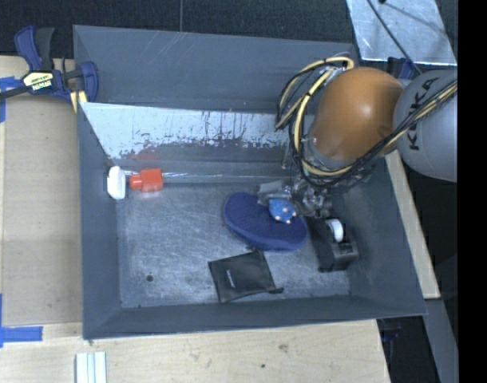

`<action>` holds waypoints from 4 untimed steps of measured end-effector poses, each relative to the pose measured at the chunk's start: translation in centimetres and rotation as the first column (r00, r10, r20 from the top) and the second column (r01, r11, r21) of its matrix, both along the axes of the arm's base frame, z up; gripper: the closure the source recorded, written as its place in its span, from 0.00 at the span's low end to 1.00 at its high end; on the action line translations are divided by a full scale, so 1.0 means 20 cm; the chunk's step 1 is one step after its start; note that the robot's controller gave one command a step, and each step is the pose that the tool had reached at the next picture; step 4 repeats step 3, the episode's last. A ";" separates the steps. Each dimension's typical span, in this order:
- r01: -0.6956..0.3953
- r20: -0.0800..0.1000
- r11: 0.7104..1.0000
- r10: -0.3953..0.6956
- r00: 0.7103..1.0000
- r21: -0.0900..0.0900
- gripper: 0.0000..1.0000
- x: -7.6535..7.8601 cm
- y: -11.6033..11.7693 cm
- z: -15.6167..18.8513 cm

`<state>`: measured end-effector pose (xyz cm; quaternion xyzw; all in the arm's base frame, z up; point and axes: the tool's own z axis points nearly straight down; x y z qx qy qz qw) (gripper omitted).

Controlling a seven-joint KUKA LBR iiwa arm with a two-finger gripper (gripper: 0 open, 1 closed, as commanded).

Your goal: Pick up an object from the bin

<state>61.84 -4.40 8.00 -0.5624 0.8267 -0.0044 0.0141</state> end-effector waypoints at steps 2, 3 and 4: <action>0.037 -0.016 0.999 -0.037 0.999 -0.008 1.00 0.05 0.09 0.44; 0.095 -0.015 0.995 -0.095 0.995 -0.007 1.00 0.04 0.04 1.36; 0.095 -0.015 0.995 -0.095 0.995 -0.007 1.00 0.04 0.04 1.36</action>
Offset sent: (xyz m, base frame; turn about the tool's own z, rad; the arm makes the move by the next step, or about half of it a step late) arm -0.0028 0.0212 -0.0100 -0.0076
